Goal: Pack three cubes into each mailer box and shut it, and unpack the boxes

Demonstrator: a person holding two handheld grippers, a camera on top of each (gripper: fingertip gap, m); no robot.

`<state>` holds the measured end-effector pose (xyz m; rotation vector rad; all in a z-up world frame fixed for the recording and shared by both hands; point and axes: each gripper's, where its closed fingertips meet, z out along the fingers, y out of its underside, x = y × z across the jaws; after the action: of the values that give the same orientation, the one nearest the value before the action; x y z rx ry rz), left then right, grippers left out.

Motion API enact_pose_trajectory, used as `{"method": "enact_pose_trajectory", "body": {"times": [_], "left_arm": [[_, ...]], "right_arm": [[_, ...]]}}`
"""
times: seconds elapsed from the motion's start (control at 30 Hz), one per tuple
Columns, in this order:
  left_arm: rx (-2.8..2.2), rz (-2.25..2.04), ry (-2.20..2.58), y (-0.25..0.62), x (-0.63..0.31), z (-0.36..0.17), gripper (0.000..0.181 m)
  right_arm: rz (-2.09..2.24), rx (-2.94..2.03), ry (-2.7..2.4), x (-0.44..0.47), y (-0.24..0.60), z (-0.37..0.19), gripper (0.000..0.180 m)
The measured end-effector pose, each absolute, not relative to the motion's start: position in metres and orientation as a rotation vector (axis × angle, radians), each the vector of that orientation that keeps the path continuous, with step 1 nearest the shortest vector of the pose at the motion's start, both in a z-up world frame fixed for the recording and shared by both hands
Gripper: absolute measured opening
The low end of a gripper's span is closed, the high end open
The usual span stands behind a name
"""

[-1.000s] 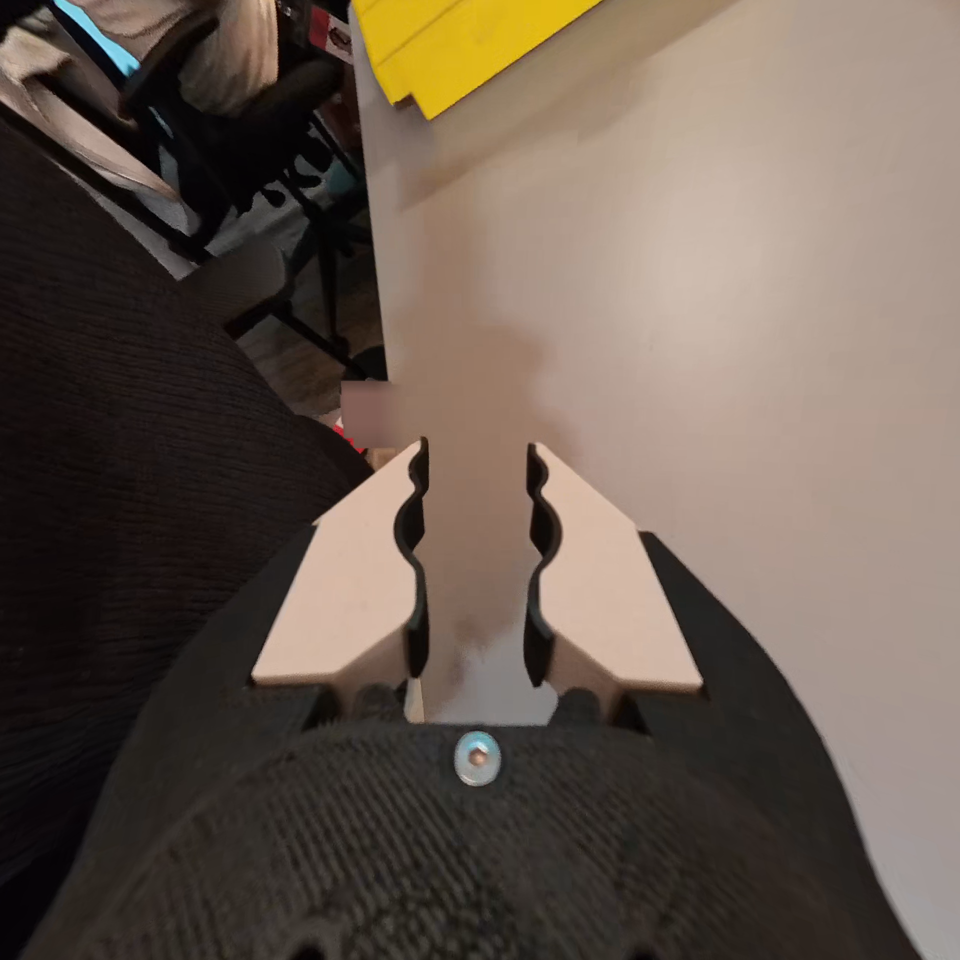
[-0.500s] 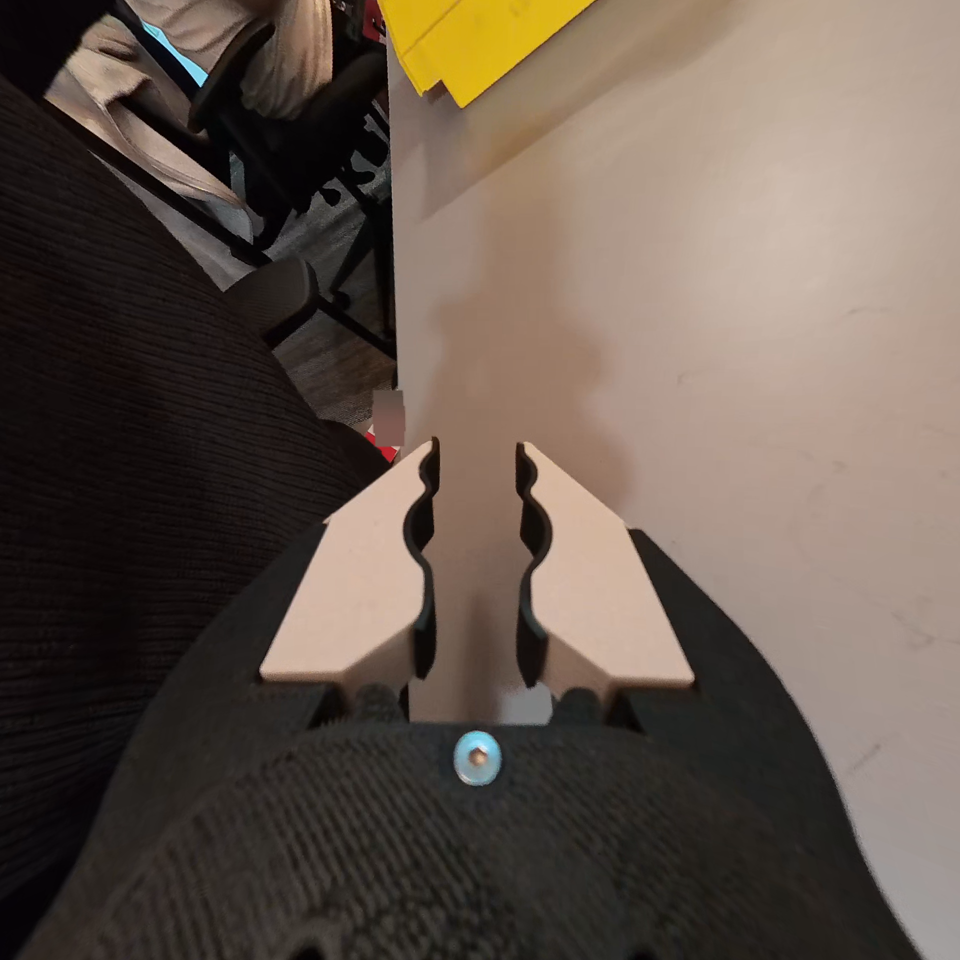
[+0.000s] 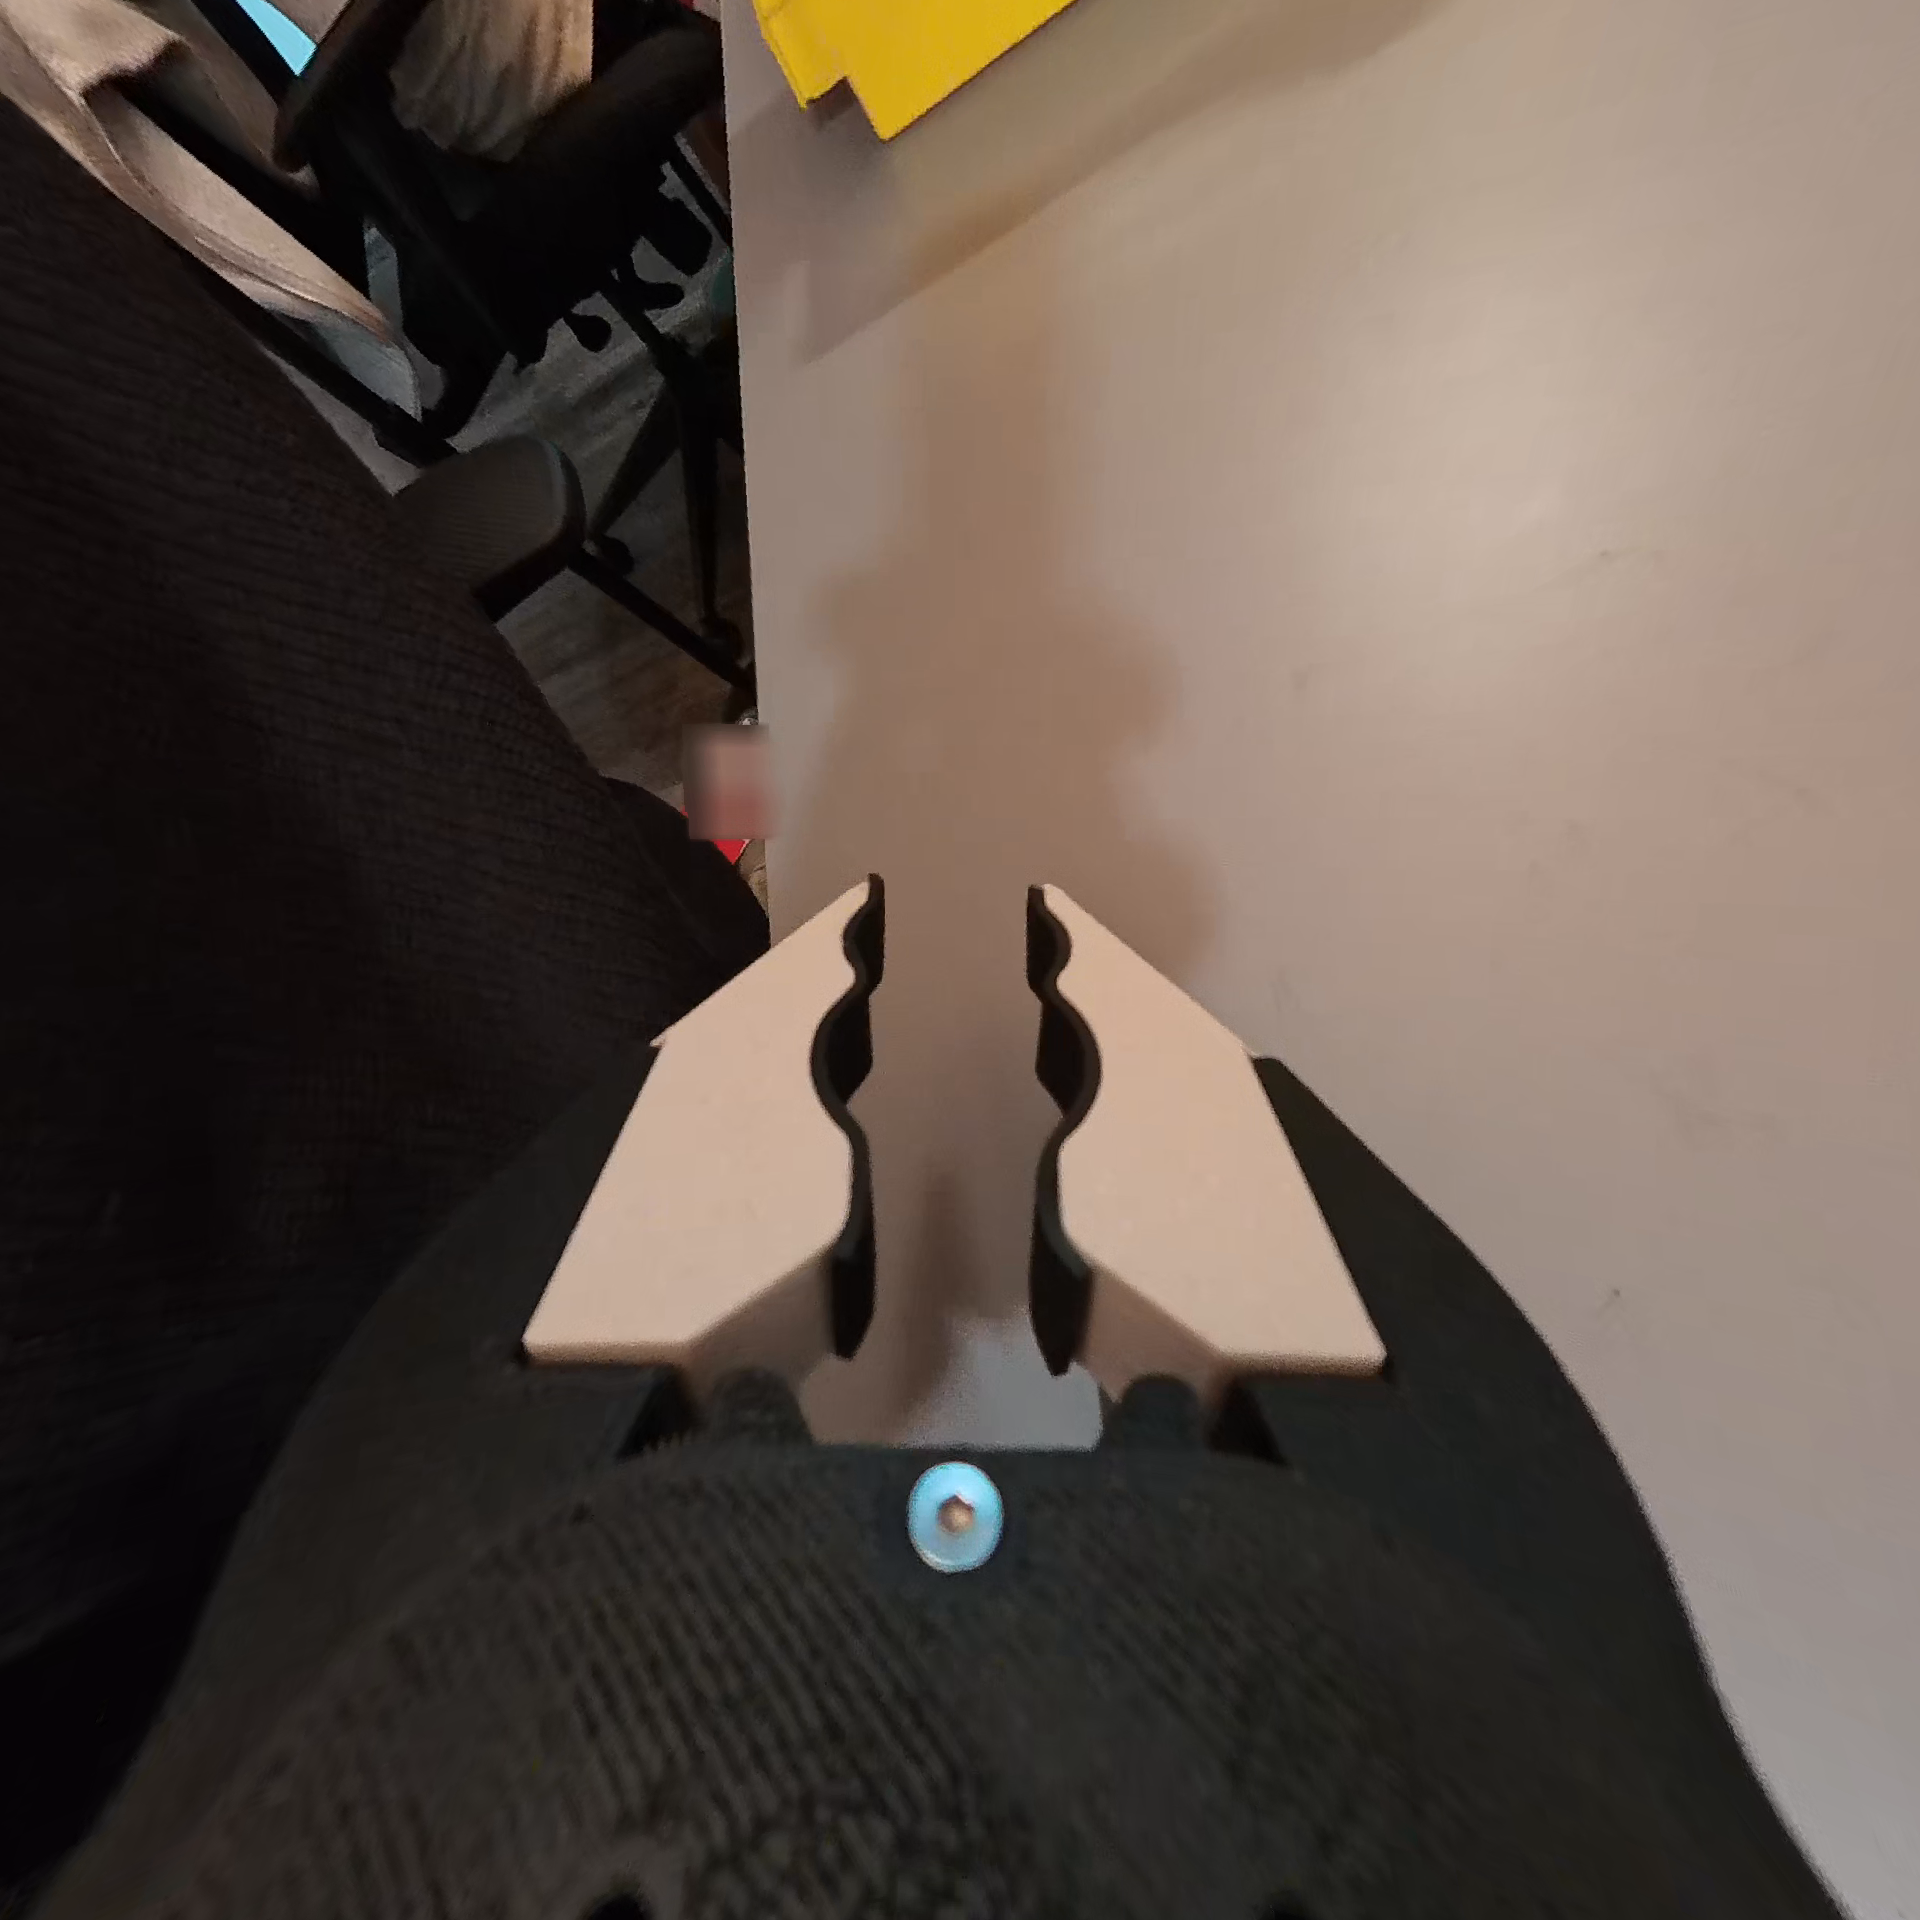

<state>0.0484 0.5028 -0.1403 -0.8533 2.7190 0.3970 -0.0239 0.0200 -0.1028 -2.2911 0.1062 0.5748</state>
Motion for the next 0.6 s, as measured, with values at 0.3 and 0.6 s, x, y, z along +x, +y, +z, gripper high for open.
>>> {"method": "enact_pose_trajectory", "body": {"times": [0.3,0.6], "left_arm": [[-0.741,0.363,2.781,0.502,0.041,-0.143,0.135],[-0.912,0.108,2.667,0.481,0.028,-0.068,0.057]], "right_arm": [[0.573,-2.255,0.148,-0.018,0.012,-0.103,0.026],[0.46,-2.248,0.076,0.001,0.008,-0.084,0.027]]}}
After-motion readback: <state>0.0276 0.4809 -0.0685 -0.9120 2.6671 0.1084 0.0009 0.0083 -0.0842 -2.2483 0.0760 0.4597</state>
